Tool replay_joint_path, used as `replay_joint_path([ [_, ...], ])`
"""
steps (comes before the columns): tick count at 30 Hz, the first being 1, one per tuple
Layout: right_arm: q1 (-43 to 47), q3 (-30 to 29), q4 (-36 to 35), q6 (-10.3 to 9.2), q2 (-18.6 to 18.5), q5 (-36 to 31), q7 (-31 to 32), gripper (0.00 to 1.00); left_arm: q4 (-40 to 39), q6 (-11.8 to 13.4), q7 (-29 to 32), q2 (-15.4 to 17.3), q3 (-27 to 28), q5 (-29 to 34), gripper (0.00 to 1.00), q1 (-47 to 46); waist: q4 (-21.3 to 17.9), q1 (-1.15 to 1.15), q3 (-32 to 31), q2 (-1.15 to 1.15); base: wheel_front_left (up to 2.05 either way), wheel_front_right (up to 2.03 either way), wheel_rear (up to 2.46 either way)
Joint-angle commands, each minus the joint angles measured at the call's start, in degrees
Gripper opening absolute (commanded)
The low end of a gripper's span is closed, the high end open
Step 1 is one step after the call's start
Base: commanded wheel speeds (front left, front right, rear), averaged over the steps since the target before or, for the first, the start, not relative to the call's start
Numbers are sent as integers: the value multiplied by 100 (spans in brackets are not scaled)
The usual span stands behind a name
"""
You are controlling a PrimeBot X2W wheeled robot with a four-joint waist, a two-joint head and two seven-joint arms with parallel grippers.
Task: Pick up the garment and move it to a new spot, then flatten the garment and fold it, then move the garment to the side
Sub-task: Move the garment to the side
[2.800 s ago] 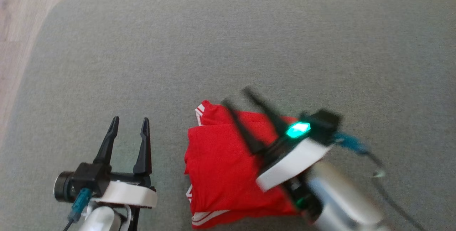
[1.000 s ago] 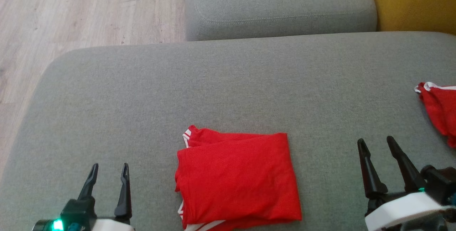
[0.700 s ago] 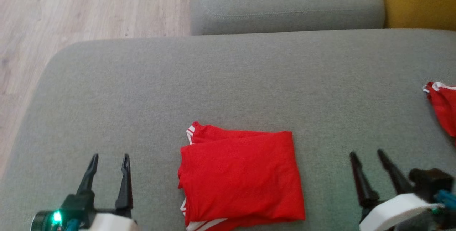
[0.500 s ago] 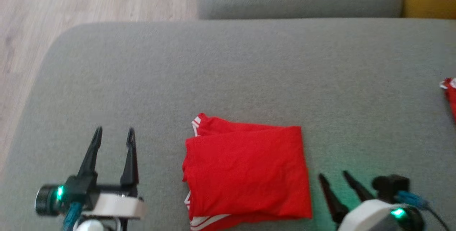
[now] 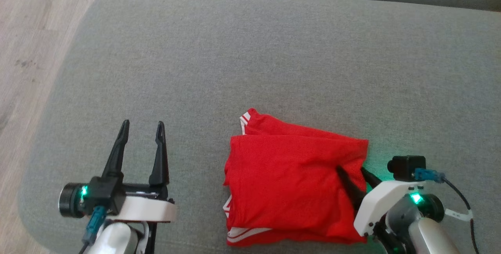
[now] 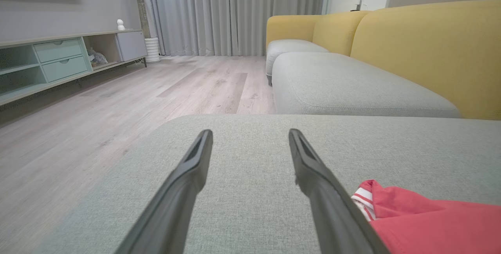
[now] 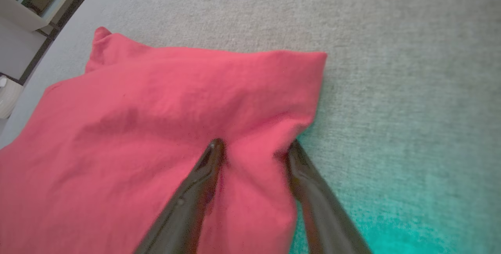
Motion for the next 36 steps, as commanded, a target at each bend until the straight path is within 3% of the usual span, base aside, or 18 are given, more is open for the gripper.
replay_joint_path([
  [1, -32, 265, 31, -4, 6, 18, 125, 0, -140, -49, -66, 40, 245, 54, 100, -319, 25, 0, 24, 0, 0, 0, 0],
  [6, -42, 180, -490, -4, -219, -160, -169, 0, -179, -105, -69, -34, 409, 155, 100, -267, -97, 0, 38, 0, 0, 0, 0],
  [12, 19, 5, -1040, -4, -558, -340, -233, 0, -191, -196, -70, -96, 560, 201, 100, -162, -549, 0, 21, 0, 0, 0, 0],
  [18, -82, -155, -1449, -4, -986, -432, -102, 0, -231, -292, -70, -176, 685, 259, 100, -65, -1391, 0, 34, 0, 0, 0, 0],
  [26, -788, -153, -1413, -4, -1621, -313, -104, 0, -357, -389, -71, -217, 697, 389, 100, -102, -2348, 0, 334, 0, 0, 0, 0],
  [31, -1415, -369, -1163, -4, -2143, -296, -202, 0, -358, -524, -70, -176, 615, 478, 100, -413, -2487, 0, 715, 0, 0, 0, 0],
  [36, -1837, -941, -885, -4, -2910, -465, -189, 0, -359, -660, -59, -193, 445, 608, 100, -858, -2300, 0, 1159, 0, 0, 0, 0],
])
